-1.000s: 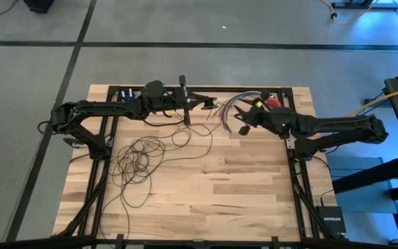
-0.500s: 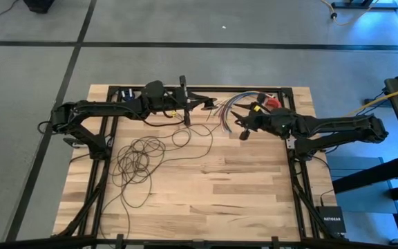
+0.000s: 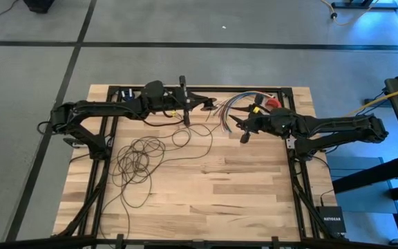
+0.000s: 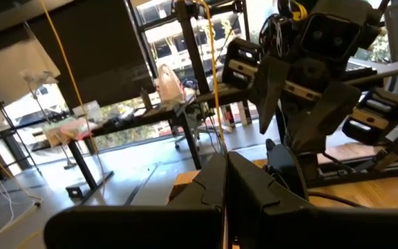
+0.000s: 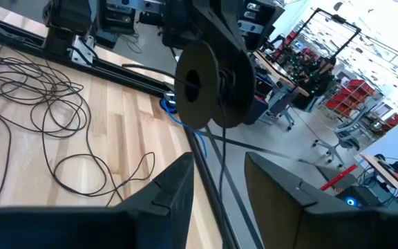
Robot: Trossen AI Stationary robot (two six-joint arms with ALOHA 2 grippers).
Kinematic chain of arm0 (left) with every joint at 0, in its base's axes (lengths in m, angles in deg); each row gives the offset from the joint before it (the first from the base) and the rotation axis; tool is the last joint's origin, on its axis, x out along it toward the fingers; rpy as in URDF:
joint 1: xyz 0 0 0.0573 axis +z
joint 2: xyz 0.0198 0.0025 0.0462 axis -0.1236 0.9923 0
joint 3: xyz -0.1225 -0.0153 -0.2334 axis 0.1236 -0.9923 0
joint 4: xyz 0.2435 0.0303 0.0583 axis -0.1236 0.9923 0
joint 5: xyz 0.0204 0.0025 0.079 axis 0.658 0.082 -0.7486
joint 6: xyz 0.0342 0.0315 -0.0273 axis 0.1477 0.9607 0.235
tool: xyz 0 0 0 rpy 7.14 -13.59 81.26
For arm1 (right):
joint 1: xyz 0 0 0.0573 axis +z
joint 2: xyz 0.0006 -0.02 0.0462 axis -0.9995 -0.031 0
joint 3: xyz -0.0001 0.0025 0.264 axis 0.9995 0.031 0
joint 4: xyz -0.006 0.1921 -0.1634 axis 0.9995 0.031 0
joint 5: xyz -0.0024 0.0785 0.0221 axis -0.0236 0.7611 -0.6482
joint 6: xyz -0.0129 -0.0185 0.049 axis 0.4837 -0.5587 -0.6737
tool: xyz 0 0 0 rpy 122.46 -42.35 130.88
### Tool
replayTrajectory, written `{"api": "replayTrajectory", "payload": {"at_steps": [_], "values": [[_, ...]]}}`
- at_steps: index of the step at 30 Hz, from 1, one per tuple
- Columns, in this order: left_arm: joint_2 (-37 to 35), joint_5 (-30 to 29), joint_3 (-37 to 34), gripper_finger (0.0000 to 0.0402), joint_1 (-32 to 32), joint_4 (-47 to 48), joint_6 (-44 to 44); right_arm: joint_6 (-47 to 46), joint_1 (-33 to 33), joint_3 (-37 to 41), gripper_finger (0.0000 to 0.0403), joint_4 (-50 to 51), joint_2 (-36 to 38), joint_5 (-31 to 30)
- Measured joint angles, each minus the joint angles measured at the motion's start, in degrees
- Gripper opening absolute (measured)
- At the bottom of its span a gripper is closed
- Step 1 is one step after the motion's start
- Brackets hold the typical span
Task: Coiling cords
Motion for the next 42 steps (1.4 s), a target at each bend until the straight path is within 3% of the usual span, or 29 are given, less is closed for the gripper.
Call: {"api": "replayTrajectory", "payload": {"at_steps": [20, 24, 31, 36, 42], "values": [[-0.9, 0.0, 0.0, 0.0001, -0.6, 2.8, 1.3, 0.0, 0.0, 0.0, 0.0133, 0.6, 0.0, 0.0], [-0.9, 3.1, 0.0, 0.0001, -0.7, 3.9, 2.7, 0.0, 0.0, 0.0, 0.0133, -2.6, 0.0, 0.6], [-0.9, 11.5, 0.0, 0.0001, -0.7, 5.2, 5.5, 0.3, 0.0, 0.0, 0.0133, -6.9, 0.0, 7.7], [-0.9, 12.0, 0.0, 0.0001, -1.0, 6.7, 5.5, 1.0, 0.0, 0.0, 0.0133, -11.9, -0.8, 13.8], [-0.9, 12.1, 0.0, 0.0001, -2.2, 7.5, 6.0, 1.8, 0.0, 0.0, 0.0133, -14.3, -6.3, 13.1]]}}
